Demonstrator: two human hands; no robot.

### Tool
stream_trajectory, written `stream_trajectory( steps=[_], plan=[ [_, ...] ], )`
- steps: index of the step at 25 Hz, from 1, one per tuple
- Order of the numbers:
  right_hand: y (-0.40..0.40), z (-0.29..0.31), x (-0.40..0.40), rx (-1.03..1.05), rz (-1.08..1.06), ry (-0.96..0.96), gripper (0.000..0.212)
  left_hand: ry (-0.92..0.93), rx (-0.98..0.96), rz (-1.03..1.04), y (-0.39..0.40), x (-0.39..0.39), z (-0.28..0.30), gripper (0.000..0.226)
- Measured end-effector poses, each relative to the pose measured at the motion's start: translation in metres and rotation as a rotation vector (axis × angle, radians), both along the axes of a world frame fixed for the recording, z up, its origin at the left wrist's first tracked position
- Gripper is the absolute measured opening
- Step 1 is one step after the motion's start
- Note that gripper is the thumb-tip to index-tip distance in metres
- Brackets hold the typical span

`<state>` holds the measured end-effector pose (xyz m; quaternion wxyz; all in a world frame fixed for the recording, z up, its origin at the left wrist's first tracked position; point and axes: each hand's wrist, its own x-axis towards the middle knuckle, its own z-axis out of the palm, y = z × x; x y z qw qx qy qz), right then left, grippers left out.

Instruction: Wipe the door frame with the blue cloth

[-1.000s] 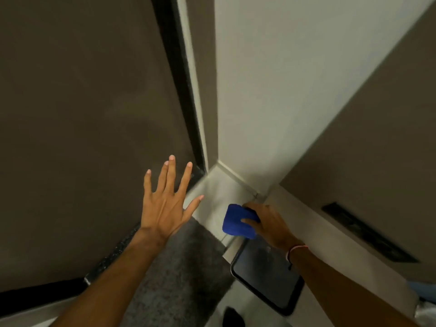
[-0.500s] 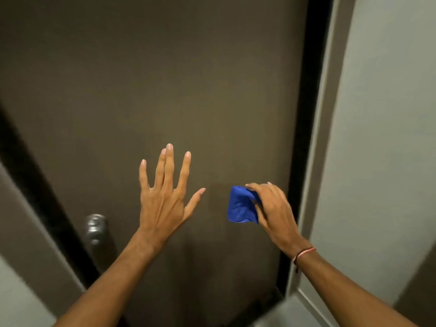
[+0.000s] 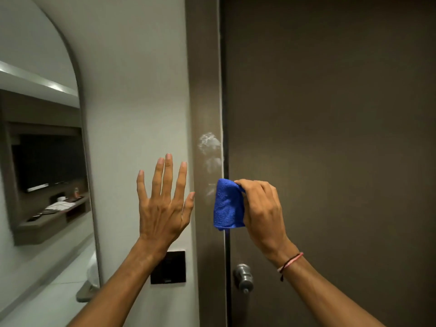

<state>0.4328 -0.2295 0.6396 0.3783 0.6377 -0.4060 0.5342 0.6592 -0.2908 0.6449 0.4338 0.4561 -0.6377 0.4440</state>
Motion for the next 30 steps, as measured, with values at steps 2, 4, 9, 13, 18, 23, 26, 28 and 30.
stream_trajectory(
  steps=[2, 4, 9, 13, 18, 23, 26, 28, 30],
  plan=[
    [-0.025, 0.001, 0.028, 0.034, -0.031, 0.042, 0.034, 0.012, 0.003, 0.008, -0.019, 0.015, 0.009, 0.068],
    [-0.046, -0.003, 0.044, 0.037, -0.113, 0.037, 0.029, 0.011, -0.011, -0.006, -0.037, 0.021, 0.015, 0.068],
    [-0.079, -0.022, 0.055, -0.226, -0.289, 0.037, 0.011, -0.006, -0.070, -0.028, -0.075, 0.030, 0.019, 0.067],
    [-0.087, -0.037, 0.059, -0.248, -0.284, 0.071, 0.010, -0.011, -0.081, -0.061, -0.090, 0.032, 0.006, 0.067],
    [-0.082, -0.066, 0.071, 0.080, -0.251, 0.074, 0.071, -0.004, -0.037, -0.072, -0.106, 0.035, -0.002, 0.068],
    [-0.092, -0.060, 0.081, 0.205, -0.368, 0.065, 0.099, -0.022, -0.047, -0.059, -0.113, 0.036, -0.003, 0.069],
    [-0.090, -0.051, 0.079, 0.233, -0.362, 0.092, 0.101, -0.020, -0.044, -0.057, -0.113, 0.034, 0.001, 0.068],
    [-0.092, -0.021, 0.083, 0.217, -0.325, 0.083, 0.102, -0.009, -0.042, -0.056, -0.113, 0.032, 0.019, 0.068],
    [-0.096, 0.025, 0.089, 0.178, -0.292, 0.064, 0.101, 0.017, -0.044, -0.059, -0.114, 0.033, 0.048, 0.068]
  ],
)
